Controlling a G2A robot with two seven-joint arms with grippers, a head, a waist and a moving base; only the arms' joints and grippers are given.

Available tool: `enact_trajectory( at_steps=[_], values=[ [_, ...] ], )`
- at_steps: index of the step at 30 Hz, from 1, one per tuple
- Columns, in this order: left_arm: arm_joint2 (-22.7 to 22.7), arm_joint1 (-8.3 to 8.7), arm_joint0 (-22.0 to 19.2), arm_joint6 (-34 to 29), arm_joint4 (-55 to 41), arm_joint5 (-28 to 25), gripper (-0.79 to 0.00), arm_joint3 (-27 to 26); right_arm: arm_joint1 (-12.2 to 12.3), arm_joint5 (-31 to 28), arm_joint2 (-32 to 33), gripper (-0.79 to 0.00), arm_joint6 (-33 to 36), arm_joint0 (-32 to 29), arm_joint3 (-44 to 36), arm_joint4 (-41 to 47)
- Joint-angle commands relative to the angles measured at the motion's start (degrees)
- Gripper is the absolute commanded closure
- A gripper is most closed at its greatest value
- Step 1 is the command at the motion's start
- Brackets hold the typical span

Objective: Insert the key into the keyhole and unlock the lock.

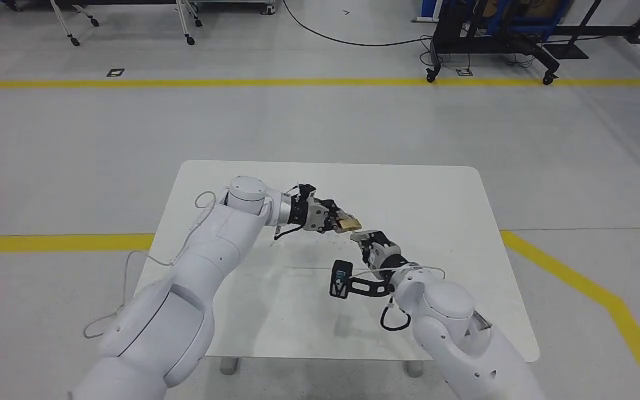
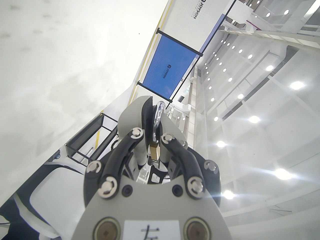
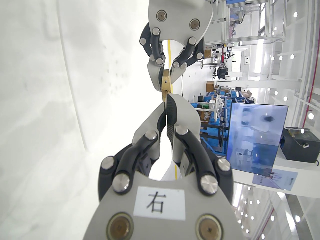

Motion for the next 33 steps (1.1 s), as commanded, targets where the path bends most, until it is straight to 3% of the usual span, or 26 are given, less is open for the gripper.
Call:
enact_trajectory(
  at_steps=[1,13,14,15,17,19,27,30,32,33],
  values=[
    [-0.1,-0.05,0.0,0.0,0.3,0.1,0.000,0.0,-0.1,0.0,-0.2,0.000,0.2,0.1,0.1,-0.1],
    [-0.7,-0.30,0.1,-0.3,1.1,0.1,0.000,0.1,-0.7,0.7,-1.6,0.000,3.1,1.6,1.7,-0.6],
    [-0.7,-0.31,0.2,-0.3,1.2,0.0,0.000,0.1,-0.8,0.7,-1.8,-0.052,3.2,1.7,1.8,-0.4],
    [-0.8,-0.32,0.2,-0.3,1.2,-0.1,0.000,0.2,-0.8,0.7,-1.9,-0.175,3.4,1.8,1.9,-0.4],
    [-0.9,-0.36,0.3,-0.3,1.3,-0.3,0.000,0.3,-1.0,0.9,-1.9,-0.326,3.7,2.0,2.1,0.0],
    [-1.1,-0.40,0.3,-0.3,1.3,-0.4,0.000,0.3,-1.1,1.3,-1.7,-0.785,3.8,1.9,2.2,0.6],
    [-3.2,0.09,-0.2,4.0,0.5,-4.2,0.000,1.5,-0.4,0.5,4.0,-0.785,-2.0,-1.7,-1.3,7.3],
    [-3.3,0.39,-0.3,6.0,2.2,-7.5,0.000,1.1,0.1,-1.3,8.0,-0.665,-8.4,-3.9,-2.2,14.5],
    [-3.3,0.59,-0.4,8.1,3.7,-9.9,0.000,0.7,0.4,-2.6,10.9,-0.483,-11.7,-5.2,-2.5,18.1],
    [-3.5,0.68,-0.3,8.3,3.7,-10.8,0.000,0.5,0.6,-3.0,11.9,-0.453,-13.0,-5.9,-2.6,19.3]
  ],
)
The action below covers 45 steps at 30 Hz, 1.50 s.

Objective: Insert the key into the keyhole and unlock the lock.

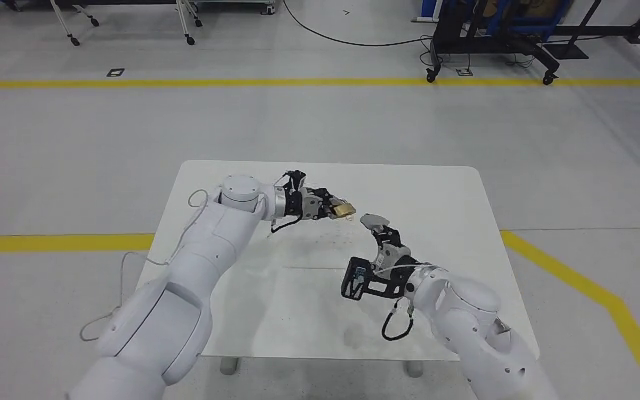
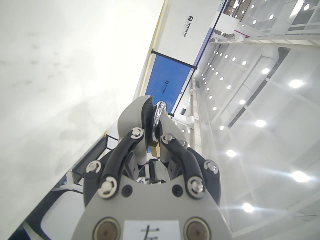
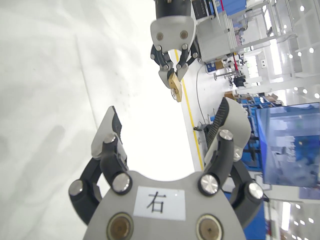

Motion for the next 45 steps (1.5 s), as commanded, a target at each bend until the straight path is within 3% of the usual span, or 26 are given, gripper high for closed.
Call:
enact_trajectory(
  at_steps=[1,4,6,7,8,13,25,45],
  values=[
    [-0.5,0.20,0.2,0.7,0.2,-2.2,0.000,-0.6,0.2,-0.5,2.1,-0.388,-2.9,-1.3,-0.1,3.3],
    [-1.1,0.51,0.7,0.6,0.4,-5.4,0.000,-1.9,0.4,0.1,3.6,-0.345,-5.4,-2.3,0.4,6.0],
    [-1.4,0.69,1.2,0.3,0.6,-7.6,0.000,-2.8,0.4,1.3,3.4,-0.194,-7.8,-2.5,1.3,7.0],
    [-1.6,0.78,1.4,0.1,0.6,-8.4,0.000,-3.1,0.4,0.3,2.8,-0.046,-10.7,-2.4,2.1,8.0],
    [-1.8,0.89,1.5,0.0,0.7,-9.4,0.000,-3.5,0.5,-0.6,2.7,0.000,-13.0,-2.0,3.4,8.6],
    [-2.4,1.53,2.1,-1.2,2.2,-13.5,0.000,-5.1,0.8,-5.3,1.9,0.000,-15.5,1.1,9.5,10.2],
    [-2.3,1.98,3.4,-2.8,5.4,-14.5,0.000,-8.6,0.2,-2.6,-1.3,0.000,-13.4,7.3,16.6,15.4],
    [-3.2,2.52,4.0,-4.7,7.6,-13.7,0.000,-10.3,0.9,-2.9,-1.1,0.000,-13.8,8.0,16.4,15.2]
  ],
)
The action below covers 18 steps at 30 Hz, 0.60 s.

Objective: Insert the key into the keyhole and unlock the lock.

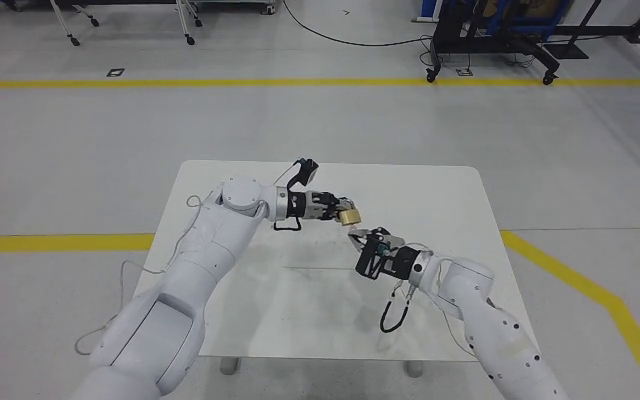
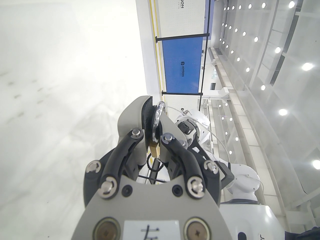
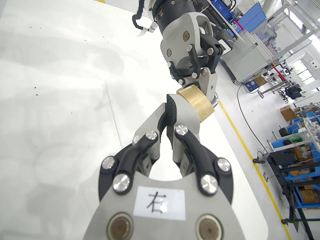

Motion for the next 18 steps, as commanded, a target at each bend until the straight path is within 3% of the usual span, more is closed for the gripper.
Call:
enact_trajectory(
  at_steps=[1,2,3,10,13,14,16,18],
  values=[
    [-0.6,0.09,0.0,-0.5,-1.2,1.8,0.000,0.8,0.3,-1.1,0.4,-0.117,-0.4,-0.7,-1.1,-1.2],
    [-1.4,0.10,0.0,-2.2,-3.5,4.1,0.000,1.4,0.3,-1.1,0.4,-0.379,-0.4,-0.7,-1.1,-1.2],
    [-2.2,0.08,0.2,-4.0,-6.1,6.1,0.000,1.9,0.3,-1.1,0.4,-0.785,-0.4,-0.7,-1.1,-1.2],
    [-2.2,0.08,0.2,-4.0,-6.1,6.1,0.000,1.9,0.3,-1.1,0.4,-0.785,-0.4,-0.7,-1.1,-1.2],
    [-2.1,0.50,1.4,4.9,-2.2,4.0,0.000,0.1,0.3,-0.5,0.4,-0.785,-0.1,-0.7,-1.2,-1.5],
    [-2.2,0.72,2.0,8.6,-0.7,2.7,0.000,-1.0,0.3,0.8,0.3,-0.733,0.4,-0.8,-1.5,-2.2],
    [-2.8,1.17,3.5,13.8,1.2,0.5,0.000,-3.8,0.2,4.2,-0.1,-0.385,0.9,-1.3,-1.8,-3.2],
    [-3.3,1.63,5.2,18.3,3.1,-0.8,0.000,-6.7,0.0,7.7,-0.2,-0.259,-0.5,-1.4,-1.4,-2.3]
  ],
)
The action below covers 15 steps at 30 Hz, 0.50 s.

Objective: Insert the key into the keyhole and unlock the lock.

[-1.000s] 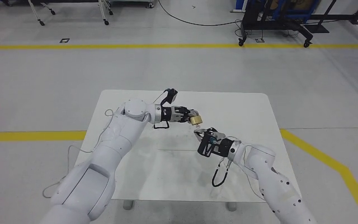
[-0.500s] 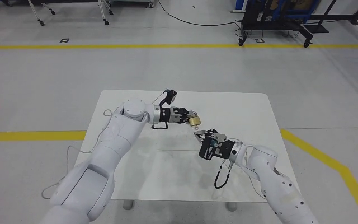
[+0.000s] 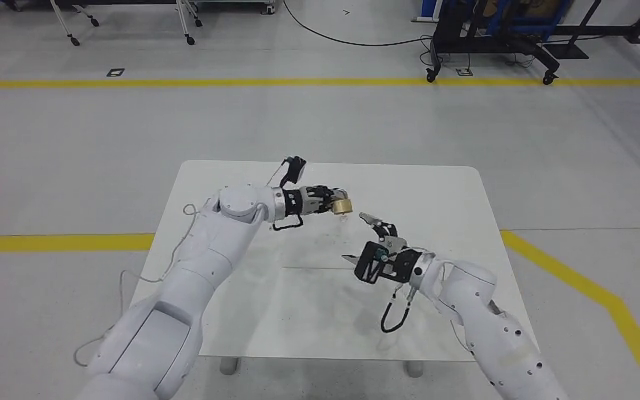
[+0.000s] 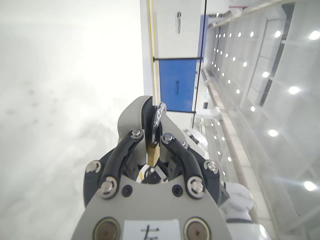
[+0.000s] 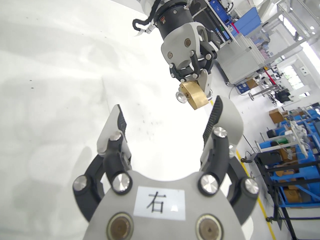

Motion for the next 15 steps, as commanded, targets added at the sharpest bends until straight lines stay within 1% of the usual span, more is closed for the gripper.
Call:
enact_trajectory(
  at_steps=[1,2,3,4,6,10,15],
  values=[
    [-0.7,0.43,1.9,5.5,1.3,-0.8,0.000,-3.3,-0.2,5.5,0.2,-0.148,-1.1,-0.3,0.5,0.1],
    [-1.0,0.63,2.7,6.9,1.8,-0.9,0.000,-4.7,-0.3,9.4,0.0,-0.037,-1.1,-0.5,0.3,-1.5],
    [-1.3,0.84,3.3,8.3,2.6,-1.1,0.000,-6.0,-0.5,14.6,-0.5,0.000,-2.1,-1.0,0.1,-3.1],
    [-1.8,1.00,4.2,9.5,2.6,-2.0,0.000,-7.3,-0.8,19.2,-1.3,0.000,-3.6,-1.8,0.5,-3.5],
    [-3.0,1.20,5.9,9.8,0.4,-3.1,0.000,-9.0,-1.2,23.6,-3.1,0.000,-6.1,-2.0,2.2,-4.6],
    [-4.2,1.26,7.3,7.2,-3.5,-3.6,0.000,-10.3,-2.0,25.9,-6.4,0.000,-5.8,1.3,7.5,-5.3],
    [-3.5,0.76,6.9,5.5,-5.0,-2.2,0.000,-9.8,-2.8,28.5,-8.8,0.000,-4.7,4.3,10.9,-6.6]
  ],
)
